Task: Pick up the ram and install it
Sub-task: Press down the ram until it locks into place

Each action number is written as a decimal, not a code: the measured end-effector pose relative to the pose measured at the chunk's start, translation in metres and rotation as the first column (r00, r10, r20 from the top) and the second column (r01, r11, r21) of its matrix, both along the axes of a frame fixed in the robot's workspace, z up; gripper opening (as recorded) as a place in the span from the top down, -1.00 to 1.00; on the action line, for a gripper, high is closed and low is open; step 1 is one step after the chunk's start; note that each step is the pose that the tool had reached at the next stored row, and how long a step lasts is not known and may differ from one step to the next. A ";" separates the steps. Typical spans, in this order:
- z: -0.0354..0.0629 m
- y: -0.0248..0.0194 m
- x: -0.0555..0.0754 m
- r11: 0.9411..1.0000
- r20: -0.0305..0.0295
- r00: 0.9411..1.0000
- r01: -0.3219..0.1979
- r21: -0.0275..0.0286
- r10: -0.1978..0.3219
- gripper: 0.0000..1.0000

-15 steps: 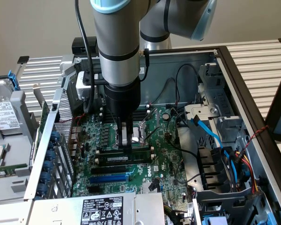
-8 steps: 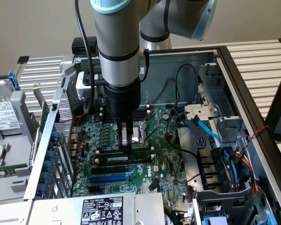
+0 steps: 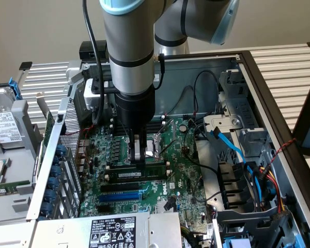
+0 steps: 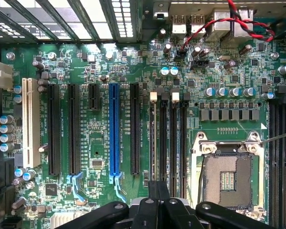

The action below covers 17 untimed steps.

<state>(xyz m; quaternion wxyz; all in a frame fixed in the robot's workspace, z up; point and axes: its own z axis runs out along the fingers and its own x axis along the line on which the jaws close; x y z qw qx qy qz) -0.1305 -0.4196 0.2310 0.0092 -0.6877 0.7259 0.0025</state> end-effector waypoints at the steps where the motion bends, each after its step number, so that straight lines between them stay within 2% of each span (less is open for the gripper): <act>1: 0.0000 0.0000 0.000 1.000 0.000 1.000 0.000 0.000 0.000 0.79; 17: 0.0000 -0.0008 0.000 1.000 0.000 1.000 0.000 0.000 0.000 0.79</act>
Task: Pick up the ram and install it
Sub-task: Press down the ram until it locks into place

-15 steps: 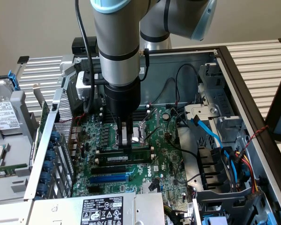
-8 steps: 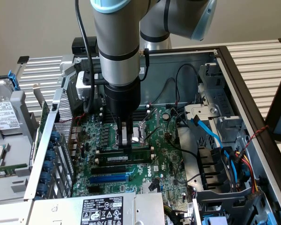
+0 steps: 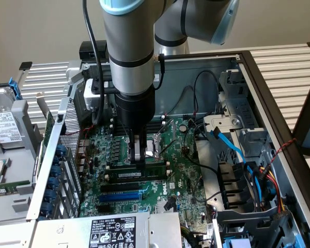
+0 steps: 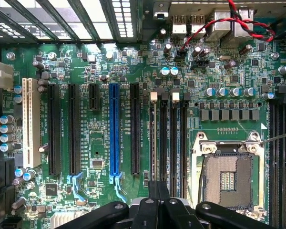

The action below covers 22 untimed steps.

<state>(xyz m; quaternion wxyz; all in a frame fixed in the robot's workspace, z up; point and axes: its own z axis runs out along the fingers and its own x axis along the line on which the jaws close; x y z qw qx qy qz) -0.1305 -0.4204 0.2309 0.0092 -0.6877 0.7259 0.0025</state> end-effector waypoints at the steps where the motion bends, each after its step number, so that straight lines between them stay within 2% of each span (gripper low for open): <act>1: 0.0000 0.0000 0.000 1.000 0.000 1.000 0.000 0.000 0.000 0.79; 22: -0.0044 0.0000 0.000 1.000 0.002 1.000 0.000 0.000 0.000 0.79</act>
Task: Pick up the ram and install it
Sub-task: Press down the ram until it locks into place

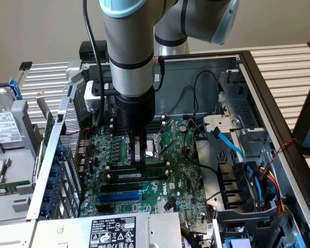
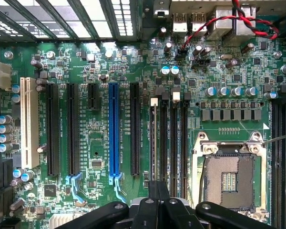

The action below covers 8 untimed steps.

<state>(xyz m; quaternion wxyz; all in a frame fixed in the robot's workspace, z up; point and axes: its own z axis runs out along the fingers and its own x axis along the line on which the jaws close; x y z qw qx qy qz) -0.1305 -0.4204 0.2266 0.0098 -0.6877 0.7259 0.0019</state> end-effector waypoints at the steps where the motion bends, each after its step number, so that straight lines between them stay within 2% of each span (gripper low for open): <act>1: 0.0000 0.0000 0.000 1.000 0.000 1.000 0.000 0.000 0.000 0.79; 8: 0.0001 0.0000 0.000 1.000 0.000 1.000 0.000 0.000 0.000 0.79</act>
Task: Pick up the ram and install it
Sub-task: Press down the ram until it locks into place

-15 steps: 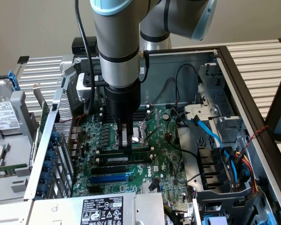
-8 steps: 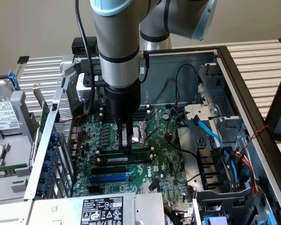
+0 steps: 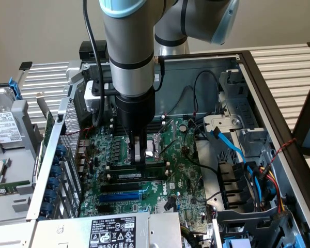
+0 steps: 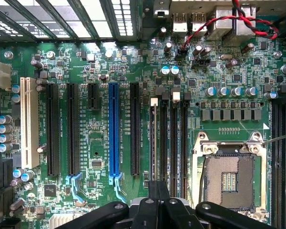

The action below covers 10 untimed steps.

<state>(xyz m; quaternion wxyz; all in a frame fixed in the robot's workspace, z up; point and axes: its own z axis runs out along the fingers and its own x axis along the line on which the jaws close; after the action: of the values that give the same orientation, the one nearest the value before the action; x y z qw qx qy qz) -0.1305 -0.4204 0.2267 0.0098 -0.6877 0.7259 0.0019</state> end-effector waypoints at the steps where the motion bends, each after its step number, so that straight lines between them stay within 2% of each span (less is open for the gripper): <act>1: 0.0007 0.0000 0.000 1.000 0.000 1.000 0.000 0.000 0.000 0.79; 2: 0.0022 0.0002 0.000 1.000 0.002 1.000 0.000 0.002 0.000 0.79; 5: 0.0105 0.0000 0.000 1.000 0.000 1.000 0.000 0.000 0.000 0.79; 10: 0.0134 0.0000 0.000 1.000 0.000 1.000 0.000 0.000 0.000 0.79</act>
<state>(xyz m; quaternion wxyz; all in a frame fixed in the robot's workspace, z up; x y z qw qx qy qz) -0.1304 -0.4204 0.2401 0.0097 -0.6877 0.7259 0.0019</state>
